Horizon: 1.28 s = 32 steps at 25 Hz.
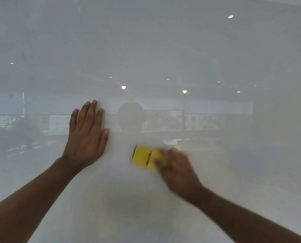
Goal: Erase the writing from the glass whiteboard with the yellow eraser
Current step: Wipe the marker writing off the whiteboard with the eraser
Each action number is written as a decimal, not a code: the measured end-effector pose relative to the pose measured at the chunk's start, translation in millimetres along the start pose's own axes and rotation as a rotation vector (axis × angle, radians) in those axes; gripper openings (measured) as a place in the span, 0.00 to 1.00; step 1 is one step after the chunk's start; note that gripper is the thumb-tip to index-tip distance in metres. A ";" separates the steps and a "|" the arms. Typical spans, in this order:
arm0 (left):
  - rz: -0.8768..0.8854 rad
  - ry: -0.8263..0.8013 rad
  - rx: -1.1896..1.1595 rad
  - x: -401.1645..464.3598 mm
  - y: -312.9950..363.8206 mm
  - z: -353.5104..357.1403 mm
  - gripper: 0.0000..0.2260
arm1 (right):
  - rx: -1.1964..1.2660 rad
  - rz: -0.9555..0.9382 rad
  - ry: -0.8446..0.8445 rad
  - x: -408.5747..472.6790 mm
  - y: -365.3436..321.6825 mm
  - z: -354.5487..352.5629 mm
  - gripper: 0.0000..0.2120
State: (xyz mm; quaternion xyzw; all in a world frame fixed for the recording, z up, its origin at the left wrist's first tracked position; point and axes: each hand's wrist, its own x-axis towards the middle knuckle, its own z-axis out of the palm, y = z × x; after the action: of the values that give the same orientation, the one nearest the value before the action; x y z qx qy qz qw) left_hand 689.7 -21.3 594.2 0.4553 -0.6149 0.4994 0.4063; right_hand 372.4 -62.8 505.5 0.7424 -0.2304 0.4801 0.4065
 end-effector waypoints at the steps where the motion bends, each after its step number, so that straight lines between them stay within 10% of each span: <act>1: -0.002 -0.006 -0.006 4.5 8.1 1.2 0.28 | 0.003 -0.185 -0.117 -35.4 -16.1 -1.6 0.19; 5: 0.005 -0.032 0.007 17.3 29.5 6.6 0.29 | -0.033 -0.263 -0.187 -48.8 47.3 -20.8 0.19; 12: -0.016 -0.019 0.061 31.6 48.6 14.3 0.32 | -0.269 1.148 0.330 -48.8 220.1 -100.9 0.29; 15: -0.036 0.012 0.086 33.8 53.2 19.9 0.32 | -0.202 1.402 0.380 -21.3 245.3 -112.1 0.28; 21: -0.044 0.032 0.102 31.6 49.4 27.5 0.32 | -0.204 0.866 0.287 146.3 231.6 -103.8 0.28; 27: -0.085 0.067 0.074 28.6 50.9 25.2 0.30 | -0.184 -0.465 -0.088 185.9 103.1 -43.4 0.23; 29: -0.075 0.063 0.074 27.7 50.0 23.4 0.30 | -0.254 -0.480 -0.097 197.1 116.6 -46.1 0.22; 32: -0.063 0.024 0.098 23.9 30.9 14.2 0.30 | -0.233 0.125 0.135 225.6 175.3 -67.6 0.24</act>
State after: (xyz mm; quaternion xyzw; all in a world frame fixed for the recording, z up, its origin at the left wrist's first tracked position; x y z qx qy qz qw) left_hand 653.1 -36.2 607.0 0.4877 -0.5703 0.5213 0.4064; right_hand 306.2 -94.9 789.7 0.6403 -0.3026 0.5233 0.4739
